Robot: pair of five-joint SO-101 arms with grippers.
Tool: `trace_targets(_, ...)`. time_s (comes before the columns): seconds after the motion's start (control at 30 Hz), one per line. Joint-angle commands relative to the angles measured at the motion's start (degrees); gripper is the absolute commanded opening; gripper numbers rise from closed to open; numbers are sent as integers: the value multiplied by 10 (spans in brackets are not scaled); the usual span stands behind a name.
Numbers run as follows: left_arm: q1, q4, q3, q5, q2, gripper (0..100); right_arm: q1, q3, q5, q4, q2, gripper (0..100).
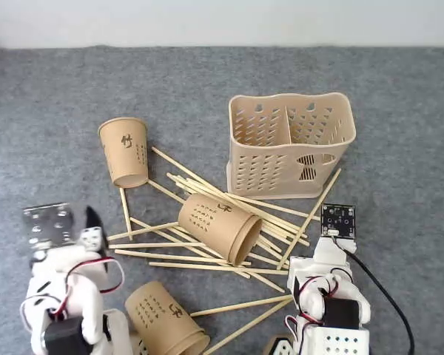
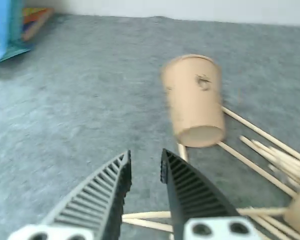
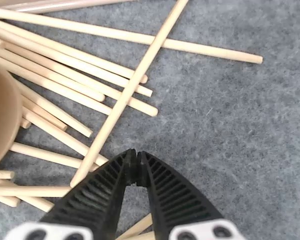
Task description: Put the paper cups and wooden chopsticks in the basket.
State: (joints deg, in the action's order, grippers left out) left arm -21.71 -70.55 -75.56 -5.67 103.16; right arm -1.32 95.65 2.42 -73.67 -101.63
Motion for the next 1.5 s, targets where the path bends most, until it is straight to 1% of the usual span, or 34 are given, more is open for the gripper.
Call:
trace_targets(0.0, -73, 19, 27, -42, 3, 94, 0, 4, 4, 6, 0, 19)
trace_targets(0.13, -81, 23, -8, -67, 3, 94, -4, -46, 2, 41, 0, 15)
trace_targets(0.23, -83, 39, -19, -65, 3, 94, 1, -91, 4, 48, 0, 14)
trace_targets(0.43, -84, 42, -33, -64, 3, 94, 10, -171, 5, 77, 0, 14)
trace_targets(0.67, -84, 39, -34, -64, 3, 94, 116, -188, 5, 56, 0, 15)
trace_targets(1.0, -84, 43, -47, -63, 3, 94, 248, -176, 6, 101, 0, 20)
trace_targets(1.07, -84, 43, -47, -63, 3, 94, 276, -185, 39, 103, 0, 20)
trace_targets(1.13, -84, 43, -48, -63, 3, 94, 305, -200, 98, 102, 6, 30)
trace_targets(1.2, -83, 43, -48, -63, 3, 94, 328, -214, 141, 98, 6, 87)
trace_targets(1.3, -82, 43, -48, -63, 3, 94, 345, -219, 164, 102, 7, 210)
trace_targets(1.33, -82, 43, -48, -63, 3, 94, 346, -219, 173, 102, 7, 237)
trace_targets(1.4, -82, 43, -49, -63, 3, 94, 355, -220, 186, 100, 7, 245)
trace_targets(1.47, -82, 43, -49, -63, 3, 94, 360, -219, 188, 97, 7, 223)
